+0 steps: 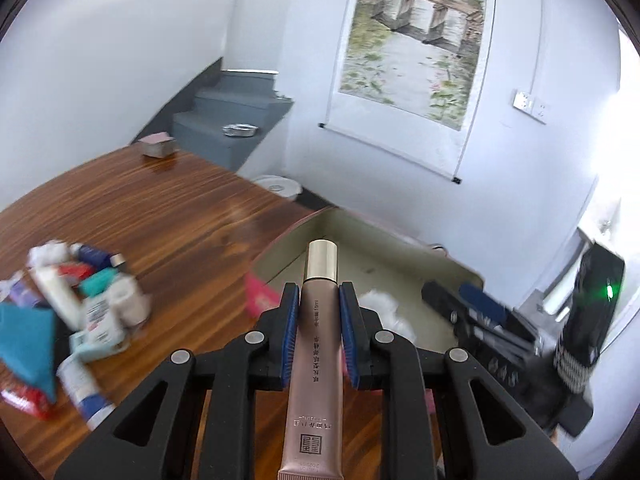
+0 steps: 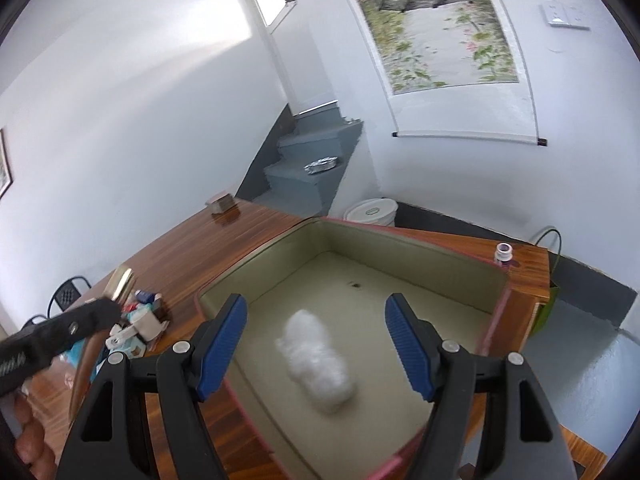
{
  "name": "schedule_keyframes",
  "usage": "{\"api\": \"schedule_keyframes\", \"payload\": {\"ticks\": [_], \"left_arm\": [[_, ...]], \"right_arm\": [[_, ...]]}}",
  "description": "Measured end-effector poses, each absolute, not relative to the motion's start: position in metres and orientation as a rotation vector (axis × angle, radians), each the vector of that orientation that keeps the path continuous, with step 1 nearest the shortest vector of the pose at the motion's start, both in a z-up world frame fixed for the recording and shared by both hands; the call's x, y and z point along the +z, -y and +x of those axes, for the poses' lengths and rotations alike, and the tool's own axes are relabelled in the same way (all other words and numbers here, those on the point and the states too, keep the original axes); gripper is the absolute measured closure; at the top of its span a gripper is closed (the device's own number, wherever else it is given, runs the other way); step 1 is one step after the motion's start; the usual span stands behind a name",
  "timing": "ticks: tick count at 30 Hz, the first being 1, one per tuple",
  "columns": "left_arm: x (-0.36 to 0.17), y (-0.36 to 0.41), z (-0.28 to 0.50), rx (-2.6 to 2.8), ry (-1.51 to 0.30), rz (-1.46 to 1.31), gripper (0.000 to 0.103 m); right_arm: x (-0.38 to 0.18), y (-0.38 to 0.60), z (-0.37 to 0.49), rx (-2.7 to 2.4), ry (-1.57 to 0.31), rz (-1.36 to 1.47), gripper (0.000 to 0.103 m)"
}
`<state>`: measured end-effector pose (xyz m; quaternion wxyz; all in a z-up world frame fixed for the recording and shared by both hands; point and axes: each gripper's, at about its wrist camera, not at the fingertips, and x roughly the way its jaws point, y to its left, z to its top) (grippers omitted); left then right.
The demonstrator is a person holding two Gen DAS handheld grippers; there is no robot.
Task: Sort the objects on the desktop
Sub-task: 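Carry the beige foundation tube to the red tin and release it with the left gripper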
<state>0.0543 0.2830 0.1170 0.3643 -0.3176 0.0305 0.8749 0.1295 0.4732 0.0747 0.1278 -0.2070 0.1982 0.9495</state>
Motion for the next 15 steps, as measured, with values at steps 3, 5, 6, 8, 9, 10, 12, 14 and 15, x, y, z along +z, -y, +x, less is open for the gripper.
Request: {"api": "schedule_keyframes", "payload": {"ticks": [3, 5, 6, 8, 9, 10, 12, 14, 15], "left_arm": [[0.112, -0.309, 0.039, 2.208, -0.057, -0.843, 0.081], [0.108, -0.321, 0.034, 2.198, -0.053, -0.848, 0.081], [0.105, -0.327, 0.03, 2.195, -0.05, -0.851, 0.081], [0.102, -0.336, 0.025, 2.186, -0.04, -0.86, 0.081], [0.099, -0.342, 0.021, 2.18, -0.036, -0.869, 0.08], [0.098, -0.344, 0.019, 2.177, -0.034, -0.875, 0.08], [0.096, -0.347, 0.017, 2.175, -0.034, -0.886, 0.08], [0.096, -0.349, 0.014, 2.17, -0.023, -0.897, 0.072], [0.096, -0.348, 0.013, 2.167, -0.01, -0.903, 0.056]], "right_arm": [[0.075, -0.482, 0.134, 2.737, -0.587, -0.578, 0.027], [0.074, -0.486, 0.135, 2.729, -0.588, -0.578, 0.027], [0.074, -0.487, 0.135, 2.726, -0.588, -0.58, 0.027], [0.071, -0.489, 0.134, 2.719, -0.591, -0.591, 0.027], [0.071, -0.49, 0.133, 2.717, -0.594, -0.595, 0.027], [0.07, -0.491, 0.132, 2.715, -0.595, -0.599, 0.027], [0.069, -0.49, 0.13, 2.714, -0.594, -0.605, 0.027], [0.068, -0.489, 0.129, 2.715, -0.591, -0.609, 0.027], [0.067, -0.489, 0.13, 2.716, -0.59, -0.61, 0.027]]}}
